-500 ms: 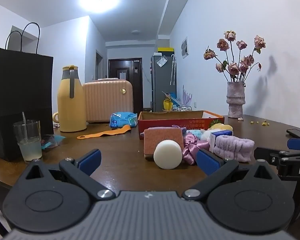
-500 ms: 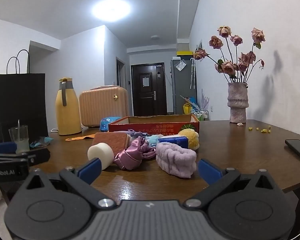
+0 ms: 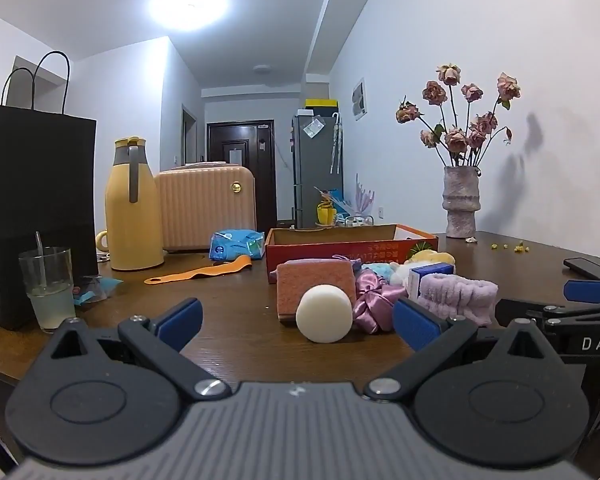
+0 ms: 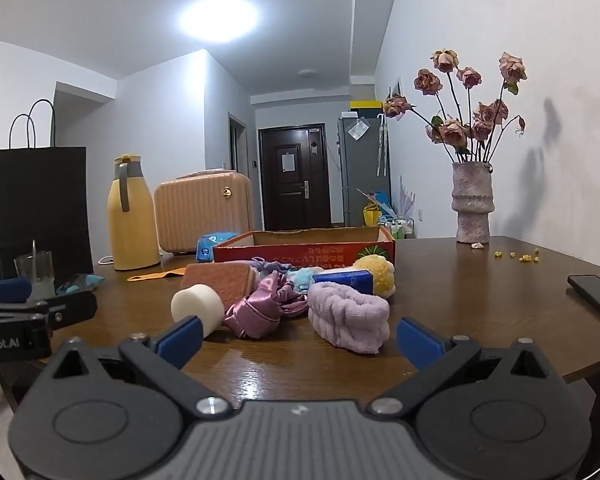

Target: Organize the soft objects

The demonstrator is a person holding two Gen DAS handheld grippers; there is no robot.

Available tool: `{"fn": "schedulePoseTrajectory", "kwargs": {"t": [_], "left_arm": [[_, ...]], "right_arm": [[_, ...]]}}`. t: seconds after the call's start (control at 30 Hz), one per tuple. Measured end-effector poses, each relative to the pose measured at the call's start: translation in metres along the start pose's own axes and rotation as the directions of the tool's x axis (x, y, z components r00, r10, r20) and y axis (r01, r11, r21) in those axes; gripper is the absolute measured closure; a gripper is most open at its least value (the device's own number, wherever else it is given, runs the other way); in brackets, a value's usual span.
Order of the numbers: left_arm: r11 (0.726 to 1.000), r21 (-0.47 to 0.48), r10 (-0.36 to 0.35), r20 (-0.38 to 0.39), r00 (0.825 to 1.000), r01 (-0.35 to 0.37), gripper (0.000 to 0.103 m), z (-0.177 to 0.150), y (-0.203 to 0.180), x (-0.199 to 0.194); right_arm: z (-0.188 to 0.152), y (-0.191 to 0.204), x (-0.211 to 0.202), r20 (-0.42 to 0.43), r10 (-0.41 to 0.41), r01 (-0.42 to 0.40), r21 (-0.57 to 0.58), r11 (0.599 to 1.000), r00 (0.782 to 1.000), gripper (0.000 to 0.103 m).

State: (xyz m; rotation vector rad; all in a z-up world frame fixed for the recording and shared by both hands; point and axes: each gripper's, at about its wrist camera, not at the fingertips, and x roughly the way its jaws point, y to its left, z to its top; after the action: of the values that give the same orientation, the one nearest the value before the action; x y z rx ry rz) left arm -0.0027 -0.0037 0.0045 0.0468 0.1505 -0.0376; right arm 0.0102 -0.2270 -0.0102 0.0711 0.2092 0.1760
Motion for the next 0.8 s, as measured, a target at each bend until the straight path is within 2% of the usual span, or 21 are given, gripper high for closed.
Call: {"fn": "schedulePoseTrajectory", "kwargs": {"t": [0.8], "left_arm": [[1.000,-0.002,-0.013,-0.009,1.000,0.013,0.000,-0.0024,0.0003,0.0025]], "right_arm": [[-0.0011,-0.0019,0.0028,-0.015,-0.005,0.005,0.005,1.000,1.000,0.000]]}}
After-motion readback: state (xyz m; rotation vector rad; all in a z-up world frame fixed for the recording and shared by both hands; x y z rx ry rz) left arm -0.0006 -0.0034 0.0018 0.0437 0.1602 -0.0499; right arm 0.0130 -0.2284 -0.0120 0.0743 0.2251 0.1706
